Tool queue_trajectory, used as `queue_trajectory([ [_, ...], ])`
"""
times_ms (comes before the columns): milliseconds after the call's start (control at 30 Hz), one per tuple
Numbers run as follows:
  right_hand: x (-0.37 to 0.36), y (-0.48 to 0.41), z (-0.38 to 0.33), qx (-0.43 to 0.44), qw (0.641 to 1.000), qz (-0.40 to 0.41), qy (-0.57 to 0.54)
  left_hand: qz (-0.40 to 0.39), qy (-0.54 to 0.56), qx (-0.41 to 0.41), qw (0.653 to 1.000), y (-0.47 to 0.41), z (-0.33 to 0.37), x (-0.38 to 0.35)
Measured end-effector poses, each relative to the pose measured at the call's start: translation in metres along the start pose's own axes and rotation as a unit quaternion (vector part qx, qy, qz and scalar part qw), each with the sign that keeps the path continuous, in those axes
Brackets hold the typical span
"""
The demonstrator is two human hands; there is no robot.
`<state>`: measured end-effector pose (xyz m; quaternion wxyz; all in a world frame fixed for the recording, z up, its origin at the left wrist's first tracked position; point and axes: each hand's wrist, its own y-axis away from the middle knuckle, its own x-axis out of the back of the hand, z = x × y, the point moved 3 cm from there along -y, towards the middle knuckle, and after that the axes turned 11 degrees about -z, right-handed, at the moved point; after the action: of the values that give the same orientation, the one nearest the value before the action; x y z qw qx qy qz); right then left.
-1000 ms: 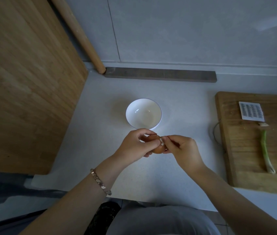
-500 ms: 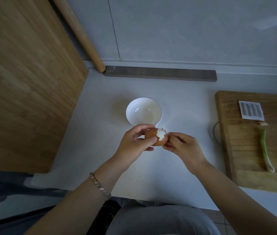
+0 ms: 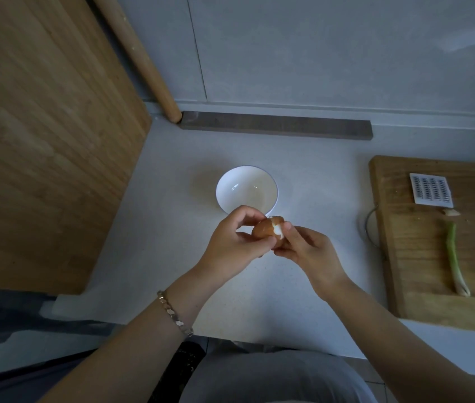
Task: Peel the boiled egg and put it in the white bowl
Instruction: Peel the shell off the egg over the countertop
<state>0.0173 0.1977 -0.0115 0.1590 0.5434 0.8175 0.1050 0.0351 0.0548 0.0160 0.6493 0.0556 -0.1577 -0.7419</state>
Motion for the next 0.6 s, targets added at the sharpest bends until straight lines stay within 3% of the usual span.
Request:
queue_trajectory([
  [300,-0.0057,0.0019,0.0012,0.034,0.984,0.036,0.169,0.026,0.004,0.000,1.000,0.0009,-0.0059,-0.0047],
  [600,-0.0053,-0.0009,0.0019,0.001,0.993,0.041,0.108,0.037,0.005,-0.010,0.999,0.0040,-0.0084,-0.0054],
])
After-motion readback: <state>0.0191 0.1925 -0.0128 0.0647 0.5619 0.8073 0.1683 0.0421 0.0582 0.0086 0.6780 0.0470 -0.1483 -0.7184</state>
